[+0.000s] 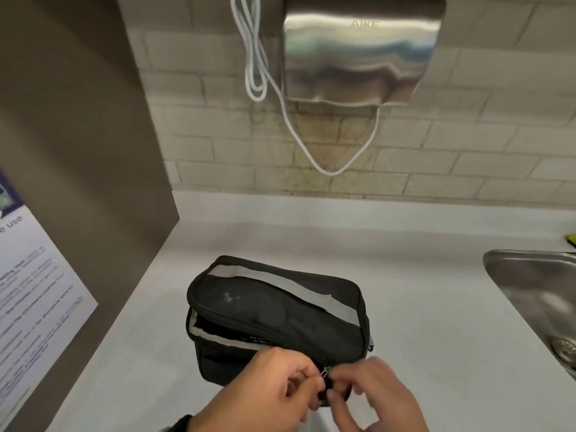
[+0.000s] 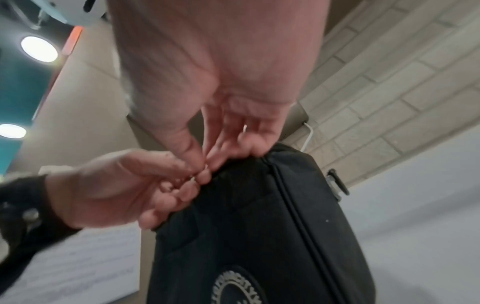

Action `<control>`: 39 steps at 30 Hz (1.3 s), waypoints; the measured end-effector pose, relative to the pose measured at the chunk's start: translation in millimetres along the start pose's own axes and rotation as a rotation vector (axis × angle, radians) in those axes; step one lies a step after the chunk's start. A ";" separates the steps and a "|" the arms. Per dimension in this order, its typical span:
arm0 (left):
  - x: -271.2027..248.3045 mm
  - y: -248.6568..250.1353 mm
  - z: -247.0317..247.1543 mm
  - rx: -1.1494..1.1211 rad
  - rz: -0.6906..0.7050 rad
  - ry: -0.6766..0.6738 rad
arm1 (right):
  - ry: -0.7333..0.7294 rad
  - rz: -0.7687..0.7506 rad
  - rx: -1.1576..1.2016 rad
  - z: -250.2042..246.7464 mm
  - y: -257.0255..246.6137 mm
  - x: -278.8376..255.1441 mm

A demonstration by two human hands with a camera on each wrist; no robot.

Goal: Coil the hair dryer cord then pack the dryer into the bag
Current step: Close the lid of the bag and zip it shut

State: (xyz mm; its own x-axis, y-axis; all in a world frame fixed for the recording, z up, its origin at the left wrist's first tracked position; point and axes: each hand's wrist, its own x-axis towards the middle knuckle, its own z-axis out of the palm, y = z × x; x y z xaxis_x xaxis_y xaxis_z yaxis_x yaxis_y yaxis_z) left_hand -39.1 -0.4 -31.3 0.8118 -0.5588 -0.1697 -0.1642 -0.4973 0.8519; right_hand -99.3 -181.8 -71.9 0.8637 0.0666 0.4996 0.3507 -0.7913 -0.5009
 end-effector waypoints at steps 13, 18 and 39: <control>-23.5 -38.9 -37.1 0.254 0.326 0.301 | 0.192 -0.290 -0.281 0.0 29.2 14.9; -51.3 -71.6 -73.5 0.160 0.204 0.498 | 0.197 -0.324 -0.321 -7.3 33.5 19.6; -51.2 -82.0 -66.4 -0.252 0.105 0.614 | 0.119 -0.499 -0.312 89.5 -83.1 81.3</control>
State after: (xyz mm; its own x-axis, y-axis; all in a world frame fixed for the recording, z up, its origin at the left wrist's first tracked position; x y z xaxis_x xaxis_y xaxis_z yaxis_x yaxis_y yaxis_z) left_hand -30.0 113.1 -59.6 0.9822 -0.0800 0.1698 -0.1846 -0.2487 0.9508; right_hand -25.9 -56.2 -52.9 0.5693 0.4215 0.7059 0.5649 -0.8243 0.0366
